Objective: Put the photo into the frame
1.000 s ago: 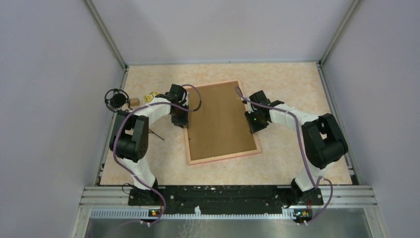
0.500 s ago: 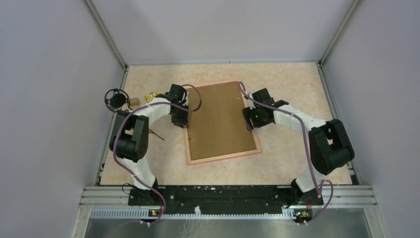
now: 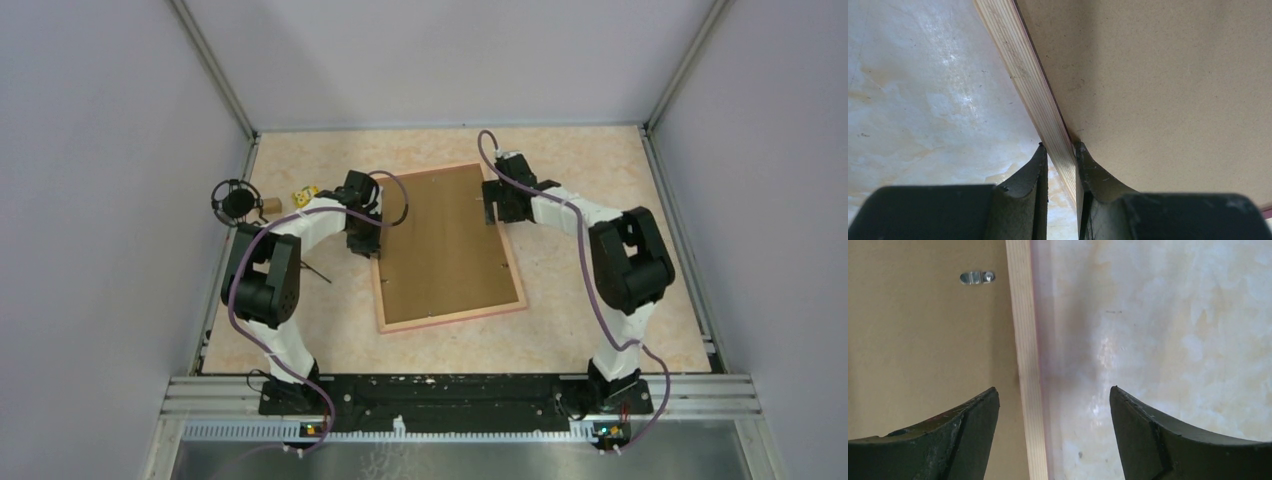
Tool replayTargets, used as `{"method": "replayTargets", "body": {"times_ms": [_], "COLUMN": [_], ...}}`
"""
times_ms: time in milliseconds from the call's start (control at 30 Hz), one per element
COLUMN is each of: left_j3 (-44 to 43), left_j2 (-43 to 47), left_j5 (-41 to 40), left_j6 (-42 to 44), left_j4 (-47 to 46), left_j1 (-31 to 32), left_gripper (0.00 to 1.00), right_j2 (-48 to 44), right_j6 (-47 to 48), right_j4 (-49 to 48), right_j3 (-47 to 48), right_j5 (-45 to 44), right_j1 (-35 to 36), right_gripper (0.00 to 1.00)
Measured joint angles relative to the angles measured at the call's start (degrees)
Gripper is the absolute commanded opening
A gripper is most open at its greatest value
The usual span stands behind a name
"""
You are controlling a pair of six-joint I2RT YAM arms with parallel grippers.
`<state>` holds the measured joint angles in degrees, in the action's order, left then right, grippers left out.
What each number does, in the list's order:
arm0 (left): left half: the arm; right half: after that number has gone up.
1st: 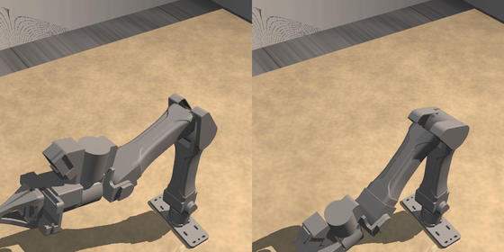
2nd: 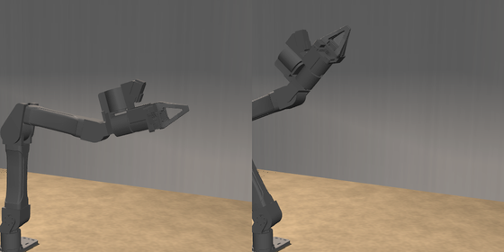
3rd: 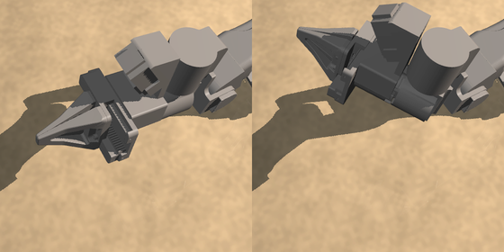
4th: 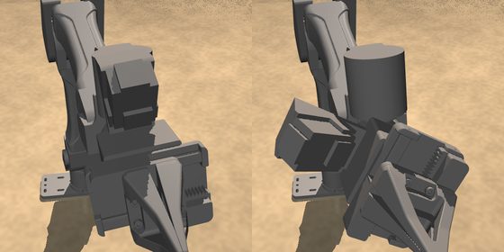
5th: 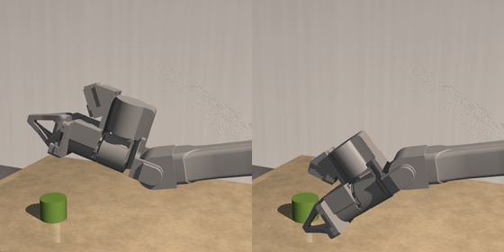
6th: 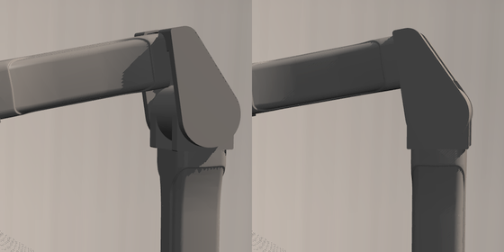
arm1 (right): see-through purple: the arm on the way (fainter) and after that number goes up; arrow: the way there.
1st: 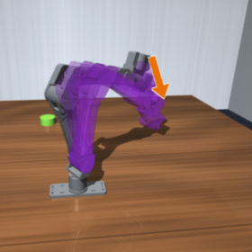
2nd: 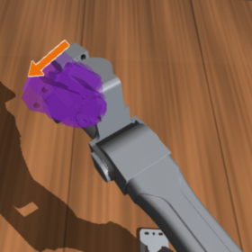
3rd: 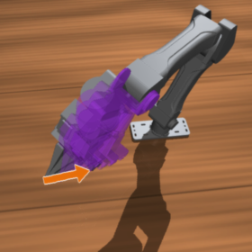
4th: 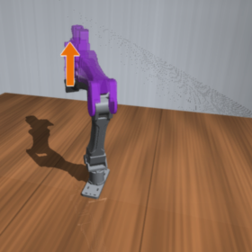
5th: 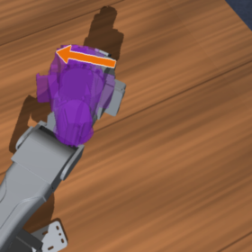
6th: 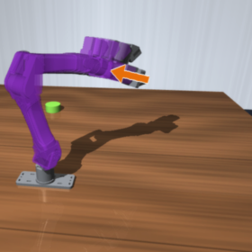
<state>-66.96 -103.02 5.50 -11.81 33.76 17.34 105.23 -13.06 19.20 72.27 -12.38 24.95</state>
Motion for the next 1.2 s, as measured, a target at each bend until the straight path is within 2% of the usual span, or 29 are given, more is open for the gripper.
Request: {"method": "replayTargets", "body": {"times_ms": [133, 433, 867, 1200], "left_j3": [0.0, 0.0, 0.0, 0.0], "left_j2": [0.0, 0.0, 0.0, 0.0], "left_j5": [-0.1, 0.0, 0.0, 0.1], "left_j6": [0.0, 0.2, 0.4, 0.4], "left_j4": [0.0, 0.0, 0.0, 0.0], "left_j1": [0.1, 0.1, 0.1, 0.1], "left_gripper": [0.07, 0.07, 0.06, 0.06], "right_j2": [5.8, 9.7, 16.4, 17.9], "right_j6": [1.2, 1.5, 1.2, -0.3], "right_j4": [-2.3, -8.0, -9.2, -7.2], "right_j3": [2.9, 6.1, 14.0, 16.5], "right_j5": [-0.4, 0.0, 0.4, -0.2], "right_j1": [0.0, 0.0, 0.0, 0.3], "right_gripper": [0.74, 0.65, 0.60, 0.32]}}
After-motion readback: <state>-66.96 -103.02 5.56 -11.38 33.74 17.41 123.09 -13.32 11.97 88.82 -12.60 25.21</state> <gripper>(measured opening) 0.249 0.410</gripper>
